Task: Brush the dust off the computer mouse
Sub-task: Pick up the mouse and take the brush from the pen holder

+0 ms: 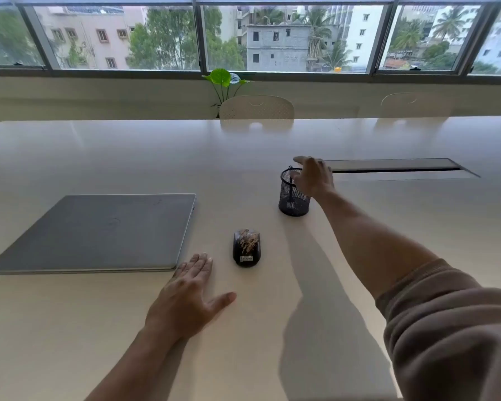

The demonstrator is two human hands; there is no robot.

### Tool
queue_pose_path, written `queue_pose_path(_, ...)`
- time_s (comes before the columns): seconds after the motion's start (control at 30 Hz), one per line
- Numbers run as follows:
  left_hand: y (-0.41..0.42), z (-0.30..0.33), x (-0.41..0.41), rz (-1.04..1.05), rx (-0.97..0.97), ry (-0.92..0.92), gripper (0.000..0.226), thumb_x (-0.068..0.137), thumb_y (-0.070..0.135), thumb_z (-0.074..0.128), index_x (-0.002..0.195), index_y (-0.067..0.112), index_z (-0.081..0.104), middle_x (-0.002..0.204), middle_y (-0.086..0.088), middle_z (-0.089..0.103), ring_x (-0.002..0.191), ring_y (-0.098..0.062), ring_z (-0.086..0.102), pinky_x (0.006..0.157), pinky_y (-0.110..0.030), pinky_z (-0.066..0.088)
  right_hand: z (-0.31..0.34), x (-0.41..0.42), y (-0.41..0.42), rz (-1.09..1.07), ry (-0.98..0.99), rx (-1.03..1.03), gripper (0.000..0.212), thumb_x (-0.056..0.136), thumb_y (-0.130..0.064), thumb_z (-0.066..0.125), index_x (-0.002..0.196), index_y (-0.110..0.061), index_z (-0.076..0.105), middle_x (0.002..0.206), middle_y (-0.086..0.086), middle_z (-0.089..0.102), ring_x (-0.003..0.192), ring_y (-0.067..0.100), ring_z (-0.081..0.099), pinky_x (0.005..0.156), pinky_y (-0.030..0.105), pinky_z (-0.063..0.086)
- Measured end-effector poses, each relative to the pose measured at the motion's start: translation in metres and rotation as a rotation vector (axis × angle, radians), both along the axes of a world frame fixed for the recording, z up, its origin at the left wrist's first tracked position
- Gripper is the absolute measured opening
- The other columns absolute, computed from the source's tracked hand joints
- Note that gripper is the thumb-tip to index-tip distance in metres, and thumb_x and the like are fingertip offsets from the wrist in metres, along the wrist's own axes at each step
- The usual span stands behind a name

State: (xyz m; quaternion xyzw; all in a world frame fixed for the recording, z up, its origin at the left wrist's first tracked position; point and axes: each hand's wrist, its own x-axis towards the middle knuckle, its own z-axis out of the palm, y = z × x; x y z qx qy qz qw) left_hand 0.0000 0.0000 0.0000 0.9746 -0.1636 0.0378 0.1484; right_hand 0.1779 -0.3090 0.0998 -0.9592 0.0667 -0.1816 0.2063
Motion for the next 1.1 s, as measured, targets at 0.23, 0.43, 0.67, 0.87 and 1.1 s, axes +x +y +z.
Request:
queue_pose_path(0.23, -0.002, 0.001, -0.002, -0.009, 0.004, -0.036, 0.116, 0.067, 0.092, 0.015, 0.152, 0.014, 0.02, 0.161, 0.003, 0.011, 0.143, 0.001, -0.001, 0.116, -0.02, -0.001, 0.003, 0.01, -0.005, 0.054, 0.097, -0.027, 0.043, 0.099, -0.032, 0.054, 0.141, -0.023, 0.055, 0.142, 0.013, 0.056, 0.134, 0.03, 0.048, 0.11, 0.043, 0.032)
queue_pose_path(0.43, -0.002, 0.002, -0.002, -0.003, -0.004, -0.034, 0.116, 0.067, 0.092, 0.015, 0.152, 0.013, 0.02, 0.16, 0.004, 0.011, 0.141, 0.002, -0.003, 0.116, -0.021, -0.001, 0.001, 0.007, -0.004, 0.047, 0.007, 0.031, 0.026, 0.091, -0.027, 0.07, 0.116, -0.021, 0.073, 0.121, 0.012, 0.071, 0.121, 0.033, 0.059, 0.104, 0.037, 0.041)
queue_pose_path(0.67, -0.002, 0.003, -0.002, 0.0, -0.005, -0.027, 0.117, 0.066, 0.093, 0.014, 0.152, 0.014, 0.02, 0.16, 0.004, 0.011, 0.142, 0.001, -0.001, 0.115, -0.02, -0.002, 0.005, 0.003, -0.001, 0.037, -0.044, 0.04, 0.013, 0.088, -0.02, 0.073, 0.099, -0.021, 0.077, 0.118, 0.01, 0.07, 0.124, 0.031, 0.052, 0.101, 0.036, 0.04)
queue_pose_path(0.87, -0.003, 0.004, -0.003, -0.007, -0.003, -0.026, 0.114, 0.068, 0.09, 0.019, 0.152, 0.014, 0.022, 0.16, 0.003, 0.013, 0.143, 0.0, 0.001, 0.114, -0.019, -0.002, 0.017, -0.007, -0.008, 0.016, -0.064, -0.005, 0.01, 0.092, -0.019, 0.066, 0.1, -0.02, 0.071, 0.114, 0.011, 0.065, 0.119, 0.032, 0.049, 0.096, 0.036, 0.04)
queue_pose_path(1.1, -0.003, 0.005, -0.005, -0.016, -0.001, -0.027, 0.113, 0.069, 0.088, 0.022, 0.151, 0.012, 0.024, 0.16, -0.001, 0.016, 0.147, -0.009, 0.007, 0.113, -0.02, -0.003, 0.039, -0.033, -0.01, -0.018, -0.294, 0.315, 0.017, 0.092, -0.004, 0.046, 0.104, -0.007, 0.057, 0.099, 0.008, 0.067, 0.096, 0.03, 0.06, 0.078, 0.032, 0.042)
